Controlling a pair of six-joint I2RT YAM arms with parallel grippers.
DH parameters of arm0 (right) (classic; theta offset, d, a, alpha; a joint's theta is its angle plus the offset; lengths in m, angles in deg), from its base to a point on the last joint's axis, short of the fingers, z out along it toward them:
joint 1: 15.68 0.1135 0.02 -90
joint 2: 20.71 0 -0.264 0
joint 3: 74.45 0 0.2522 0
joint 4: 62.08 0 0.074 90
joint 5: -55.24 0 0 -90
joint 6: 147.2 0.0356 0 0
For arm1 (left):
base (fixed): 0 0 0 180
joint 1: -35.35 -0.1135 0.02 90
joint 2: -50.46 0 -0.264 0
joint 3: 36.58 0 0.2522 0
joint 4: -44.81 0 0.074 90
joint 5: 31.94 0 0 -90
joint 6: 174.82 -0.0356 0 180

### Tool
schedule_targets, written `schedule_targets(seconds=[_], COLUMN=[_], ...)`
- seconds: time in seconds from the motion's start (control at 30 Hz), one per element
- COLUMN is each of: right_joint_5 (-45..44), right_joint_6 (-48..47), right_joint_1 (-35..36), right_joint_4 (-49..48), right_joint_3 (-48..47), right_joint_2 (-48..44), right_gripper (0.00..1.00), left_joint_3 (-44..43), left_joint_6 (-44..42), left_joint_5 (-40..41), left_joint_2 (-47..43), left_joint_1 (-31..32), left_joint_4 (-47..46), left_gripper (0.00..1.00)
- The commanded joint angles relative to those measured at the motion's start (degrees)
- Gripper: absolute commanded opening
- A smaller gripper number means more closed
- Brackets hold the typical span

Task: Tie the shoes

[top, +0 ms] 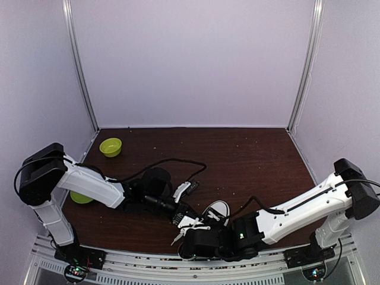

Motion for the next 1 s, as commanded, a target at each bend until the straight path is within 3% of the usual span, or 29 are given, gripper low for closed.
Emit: schedule_targets(seconds=[0.0, 0.2, 0.33, 0.4, 0.53, 0.57, 0.97], right_joint_5=[-2.3, -1.8, -2.1, -2.5, -4.5, -4.4, 9.2], right_joint_6=[-1.3, -2.8, -3.3, -3.0, -1.0, -0.5, 5.6], right_joint_1=[0.2, 0.2, 0.1, 0.0, -0.5, -0.7, -5.6], right_joint_4=[-0.7, -2.1, -1.9, -1.6, -0.8, -1.3, -15.3], right_joint_3=[-1.4, -2.0, -2.7, -3.0, -2.4, -1.7, 14.0], right_joint_2=[0.6, 1.7, 2.8, 3.1, 2.4, 1.7, -11.8], right_gripper=[0.56, 0.53, 0.46, 0.36, 0.03, 0.00, 0.00], left_joint_3=[-0.8, -1.1, -1.4, -1.3, -0.9, -0.9, -1.1], left_joint_6=[0.3, 0.4, 0.4, 0.4, 0.5, 0.6, 1.7], left_joint_5=[-0.8, -1.0, -1.2, -1.1, 0.1, 0.4, 6.3], left_joint_2=[0.8, 1.1, 1.2, 1.2, 0.9, 0.9, 0.9], left_joint_1=[-0.1, -0.1, -0.1, -0.1, -0.1, -0.1, -0.8], left_joint_4=[-2.0, -2.1, -2.1, -2.1, -2.0, -1.9, 1.9], left_gripper=[0.00, 0.00, 0.00, 0.00, 0.00, 0.00, 0.00])
